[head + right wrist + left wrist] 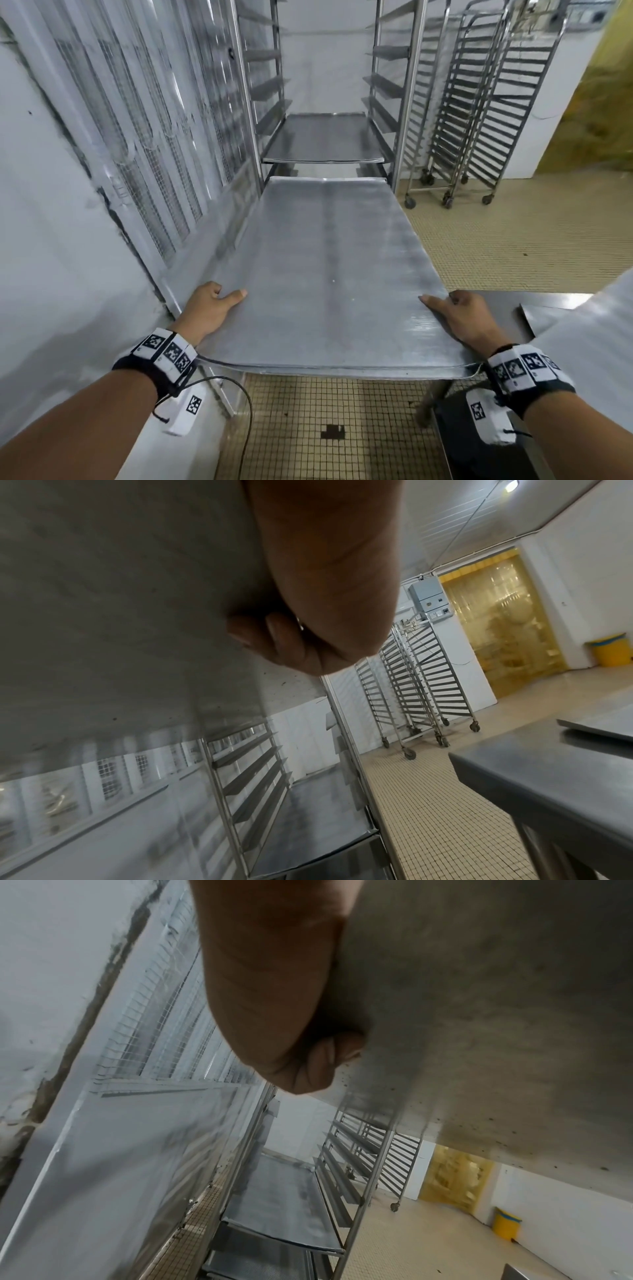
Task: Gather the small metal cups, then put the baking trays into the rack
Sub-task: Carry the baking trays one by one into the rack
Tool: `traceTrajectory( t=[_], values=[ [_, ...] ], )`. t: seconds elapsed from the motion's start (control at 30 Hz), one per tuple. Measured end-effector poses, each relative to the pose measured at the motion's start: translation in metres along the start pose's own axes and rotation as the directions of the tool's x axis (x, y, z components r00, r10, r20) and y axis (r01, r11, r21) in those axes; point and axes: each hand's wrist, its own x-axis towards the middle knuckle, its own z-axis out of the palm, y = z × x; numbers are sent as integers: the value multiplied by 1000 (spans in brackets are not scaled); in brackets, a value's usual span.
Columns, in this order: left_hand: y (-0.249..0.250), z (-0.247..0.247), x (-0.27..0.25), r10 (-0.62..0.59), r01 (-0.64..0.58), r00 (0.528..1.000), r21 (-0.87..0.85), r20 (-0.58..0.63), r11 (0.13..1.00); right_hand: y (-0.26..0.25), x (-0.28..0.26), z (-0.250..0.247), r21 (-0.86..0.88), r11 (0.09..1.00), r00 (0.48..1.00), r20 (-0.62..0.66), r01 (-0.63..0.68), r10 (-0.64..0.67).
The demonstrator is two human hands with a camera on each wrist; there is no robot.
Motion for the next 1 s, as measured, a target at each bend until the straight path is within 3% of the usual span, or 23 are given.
traceTrajectory(
  t=[0.37,0.57,1.0],
  values=[
    [8,53,124,-68,70,997,75,-38,995,-3,141,36,-167,986,1000,-14,21,-24],
    [11,86,194,-134,139,990,127,-47,982,-10,215,52,-127,990,997,37,-63,68],
    [20,103,300,-132,132,991,82,-13,988,-14,320,77,-127,988,994,48,-88,95]
  ],
)
